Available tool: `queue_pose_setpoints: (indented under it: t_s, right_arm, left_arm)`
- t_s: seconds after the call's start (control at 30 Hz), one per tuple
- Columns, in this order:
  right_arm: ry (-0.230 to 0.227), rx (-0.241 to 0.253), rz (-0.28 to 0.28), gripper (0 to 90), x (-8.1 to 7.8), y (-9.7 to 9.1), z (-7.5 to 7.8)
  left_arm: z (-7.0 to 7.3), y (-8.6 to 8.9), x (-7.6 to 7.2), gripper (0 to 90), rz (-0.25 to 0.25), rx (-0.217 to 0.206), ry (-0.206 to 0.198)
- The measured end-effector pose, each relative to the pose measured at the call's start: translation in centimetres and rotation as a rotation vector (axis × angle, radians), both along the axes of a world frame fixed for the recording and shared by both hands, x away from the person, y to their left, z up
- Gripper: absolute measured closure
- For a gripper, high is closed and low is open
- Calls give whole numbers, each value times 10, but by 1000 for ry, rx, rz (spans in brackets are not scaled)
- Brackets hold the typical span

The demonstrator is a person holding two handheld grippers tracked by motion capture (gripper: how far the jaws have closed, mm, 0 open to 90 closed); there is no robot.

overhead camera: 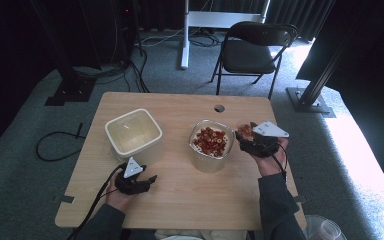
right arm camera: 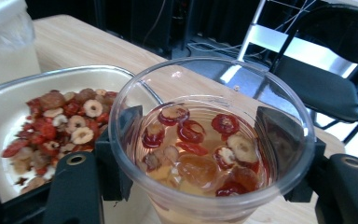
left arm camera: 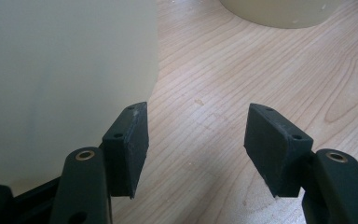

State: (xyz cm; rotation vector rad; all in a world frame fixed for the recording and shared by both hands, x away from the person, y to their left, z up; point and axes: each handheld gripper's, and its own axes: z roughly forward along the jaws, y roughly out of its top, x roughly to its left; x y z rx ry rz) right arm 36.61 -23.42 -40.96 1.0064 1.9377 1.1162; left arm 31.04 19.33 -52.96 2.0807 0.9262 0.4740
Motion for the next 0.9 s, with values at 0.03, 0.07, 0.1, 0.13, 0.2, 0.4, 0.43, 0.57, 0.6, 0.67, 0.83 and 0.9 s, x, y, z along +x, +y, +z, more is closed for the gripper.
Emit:
queue_pose_setpoints:
  t_s: [0.03,0.07,0.1,0.13,0.2,0.4,0.43,0.57,0.6,0.67,0.83,0.9]
  right_arm:
    - [-2,-9,-1,339,1,1,1]
    - [-2,-16,-2,338,2,1,2]
    - [-5,-38,-6,338,4,3,4]
    - [-8,-62,-13,338,4,5,5]
    - [-17,-108,-18,338,6,8,8]
    - [-21,-229,-25,337,13,19,13]
    - [-21,-244,-24,337,14,20,13]
    - [-20,-307,-22,337,19,27,13]
    - [-23,-325,-21,336,20,29,13]
    - [-25,-357,-17,336,21,33,14]
    - [-40,-493,2,336,24,45,14]
    - [-43,-541,15,336,25,50,14]
  left_arm:
    - [0,0,0,407,-1,1,1]
    - [0,0,0,407,-1,1,1]
    - [0,0,0,407,-3,-2,3]
    - [0,0,0,407,-3,-1,3]
    - [0,0,0,407,-3,-2,4]
    - [0,0,0,407,-2,-2,3]
    - [0,0,0,407,-1,-3,3]
    - [0,0,0,407,-1,-4,3]
    - [0,0,0,407,-1,-4,3]
    - [0,0,0,407,0,-5,3]
    - [0,0,0,407,0,-4,3]
    - [0,0,0,407,1,-4,2]
